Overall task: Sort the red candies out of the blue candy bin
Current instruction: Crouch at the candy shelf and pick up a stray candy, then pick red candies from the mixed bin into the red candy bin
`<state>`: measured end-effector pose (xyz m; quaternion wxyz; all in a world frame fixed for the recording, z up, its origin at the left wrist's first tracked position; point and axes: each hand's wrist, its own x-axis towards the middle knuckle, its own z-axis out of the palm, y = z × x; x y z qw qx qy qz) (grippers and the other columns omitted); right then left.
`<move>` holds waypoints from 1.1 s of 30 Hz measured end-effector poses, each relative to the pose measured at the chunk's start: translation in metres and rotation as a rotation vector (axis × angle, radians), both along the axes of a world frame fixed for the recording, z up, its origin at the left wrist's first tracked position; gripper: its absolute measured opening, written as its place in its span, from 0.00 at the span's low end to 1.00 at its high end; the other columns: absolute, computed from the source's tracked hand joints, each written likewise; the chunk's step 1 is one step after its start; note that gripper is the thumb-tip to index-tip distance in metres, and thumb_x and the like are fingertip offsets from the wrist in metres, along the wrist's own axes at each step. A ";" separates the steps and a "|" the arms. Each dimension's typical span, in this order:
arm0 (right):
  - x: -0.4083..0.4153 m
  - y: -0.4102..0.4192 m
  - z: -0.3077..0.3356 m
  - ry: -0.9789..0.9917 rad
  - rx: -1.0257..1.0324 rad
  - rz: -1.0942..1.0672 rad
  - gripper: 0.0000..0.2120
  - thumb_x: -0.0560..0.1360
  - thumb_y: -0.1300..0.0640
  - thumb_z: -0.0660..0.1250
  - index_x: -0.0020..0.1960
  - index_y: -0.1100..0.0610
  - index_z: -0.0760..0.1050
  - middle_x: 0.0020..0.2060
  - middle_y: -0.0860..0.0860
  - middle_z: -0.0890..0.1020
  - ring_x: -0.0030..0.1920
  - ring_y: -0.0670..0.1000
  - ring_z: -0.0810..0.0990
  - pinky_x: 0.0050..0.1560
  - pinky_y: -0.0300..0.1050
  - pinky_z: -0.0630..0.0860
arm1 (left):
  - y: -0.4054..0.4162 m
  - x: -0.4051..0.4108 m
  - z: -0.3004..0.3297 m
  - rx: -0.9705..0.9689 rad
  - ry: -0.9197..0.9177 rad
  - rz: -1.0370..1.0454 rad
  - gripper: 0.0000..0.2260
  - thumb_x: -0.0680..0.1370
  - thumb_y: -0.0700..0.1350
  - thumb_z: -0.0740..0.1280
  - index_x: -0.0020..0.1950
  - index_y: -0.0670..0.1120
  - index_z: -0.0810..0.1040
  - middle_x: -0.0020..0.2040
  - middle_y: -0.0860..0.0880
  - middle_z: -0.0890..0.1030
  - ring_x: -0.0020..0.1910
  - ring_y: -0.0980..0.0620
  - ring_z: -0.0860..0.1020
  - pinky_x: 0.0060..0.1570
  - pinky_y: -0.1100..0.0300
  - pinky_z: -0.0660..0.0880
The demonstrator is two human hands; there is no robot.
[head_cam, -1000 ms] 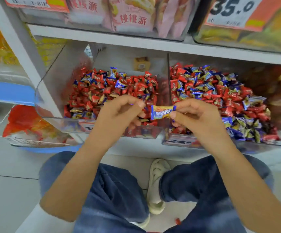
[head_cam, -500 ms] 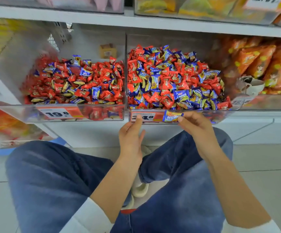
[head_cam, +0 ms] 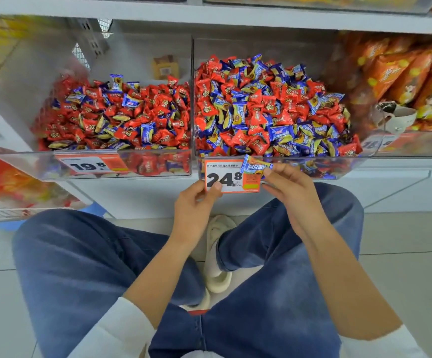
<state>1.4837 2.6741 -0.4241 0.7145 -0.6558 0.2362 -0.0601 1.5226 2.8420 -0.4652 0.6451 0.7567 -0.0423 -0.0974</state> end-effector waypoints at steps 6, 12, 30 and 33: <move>0.010 0.002 0.022 -0.226 -0.357 -0.140 0.06 0.73 0.61 0.70 0.41 0.51 0.78 0.35 0.43 0.81 0.38 0.44 0.79 0.44 0.39 0.77 | 0.018 0.007 -0.007 0.192 0.004 0.014 0.07 0.78 0.52 0.64 0.52 0.51 0.76 0.42 0.59 0.79 0.43 0.64 0.77 0.40 0.76 0.70; 0.081 -0.002 0.052 -0.102 -0.766 -0.076 0.13 0.75 0.55 0.68 0.59 0.54 0.78 0.42 0.44 0.79 0.43 0.47 0.79 0.47 0.44 0.76 | 0.056 0.029 0.026 0.267 -0.205 0.153 0.05 0.80 0.48 0.62 0.53 0.54 0.76 0.44 0.60 0.80 0.44 0.65 0.77 0.40 0.74 0.70; 0.232 0.160 0.034 0.071 -1.599 1.128 0.12 0.75 0.57 0.66 0.56 0.61 0.73 0.50 0.58 0.78 0.48 0.59 0.77 0.38 0.47 0.72 | 0.194 0.212 0.084 1.062 -0.294 -0.251 0.16 0.73 0.32 0.64 0.58 0.41 0.81 0.58 0.45 0.81 0.58 0.48 0.78 0.56 0.62 0.69; 0.234 0.164 0.020 0.127 -1.670 1.146 0.18 0.77 0.59 0.63 0.66 0.62 0.66 0.55 0.59 0.76 0.52 0.60 0.77 0.38 0.47 0.69 | 0.186 0.223 0.070 1.094 -0.283 -0.411 0.16 0.74 0.38 0.70 0.62 0.43 0.78 0.58 0.46 0.80 0.57 0.47 0.78 0.55 0.59 0.71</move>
